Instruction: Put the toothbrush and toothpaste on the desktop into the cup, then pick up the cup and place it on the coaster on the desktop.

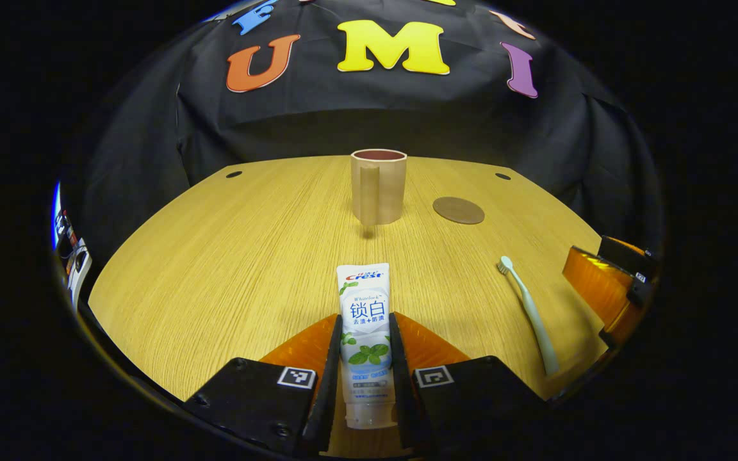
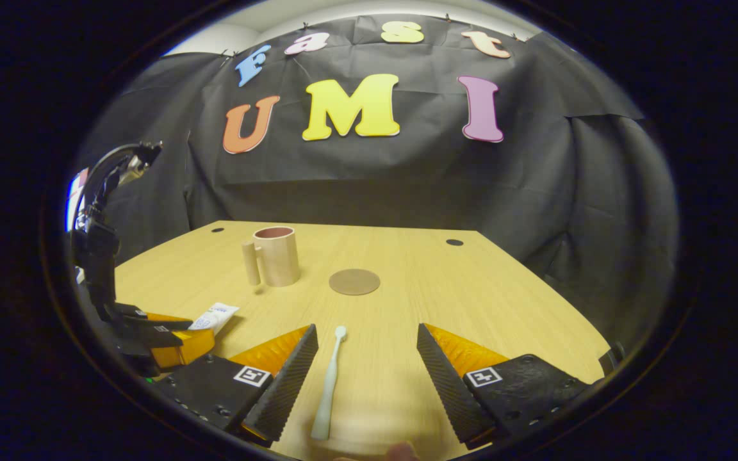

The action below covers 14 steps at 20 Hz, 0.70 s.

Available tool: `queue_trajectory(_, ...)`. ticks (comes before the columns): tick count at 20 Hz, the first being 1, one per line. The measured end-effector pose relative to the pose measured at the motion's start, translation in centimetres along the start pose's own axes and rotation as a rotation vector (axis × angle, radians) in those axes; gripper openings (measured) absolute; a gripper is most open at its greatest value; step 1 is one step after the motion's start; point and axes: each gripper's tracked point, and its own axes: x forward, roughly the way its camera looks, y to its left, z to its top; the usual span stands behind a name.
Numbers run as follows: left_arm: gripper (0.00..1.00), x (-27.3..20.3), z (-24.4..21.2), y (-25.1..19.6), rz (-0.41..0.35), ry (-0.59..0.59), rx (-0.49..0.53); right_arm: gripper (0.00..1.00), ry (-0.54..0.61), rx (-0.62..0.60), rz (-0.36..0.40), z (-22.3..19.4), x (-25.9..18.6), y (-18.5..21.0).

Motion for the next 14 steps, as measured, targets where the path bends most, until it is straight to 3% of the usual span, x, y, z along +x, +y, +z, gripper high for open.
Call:
queue_trajectory(6,0.39,-1.1,1.6,0.0,-0.031,-0.063,-0.008,0.95,0.070,-0.007,0.037,-1.6,0.8,2.2)
queue_trajectory(8,0.44,-1.4,1.8,0.3,-0.034,-0.077,-0.020,0.95,0.099,-0.009,0.044,-2.3,1.2,2.8)
queue_trajectory(10,0.40,-2.1,2.3,0.9,-0.030,-0.096,-0.030,0.93,0.127,0.004,0.049,-2.9,1.6,3.3)
queue_trajectory(12,0.44,-2.4,2.9,1.5,-0.025,-0.114,-0.036,0.94,0.149,0.005,0.037,-3.5,2.0,3.3)
queue_trajectory(14,0.40,-2.7,3.6,1.9,-0.017,-0.137,-0.037,0.91,0.174,0.003,0.020,-4.1,2.7,3.4)
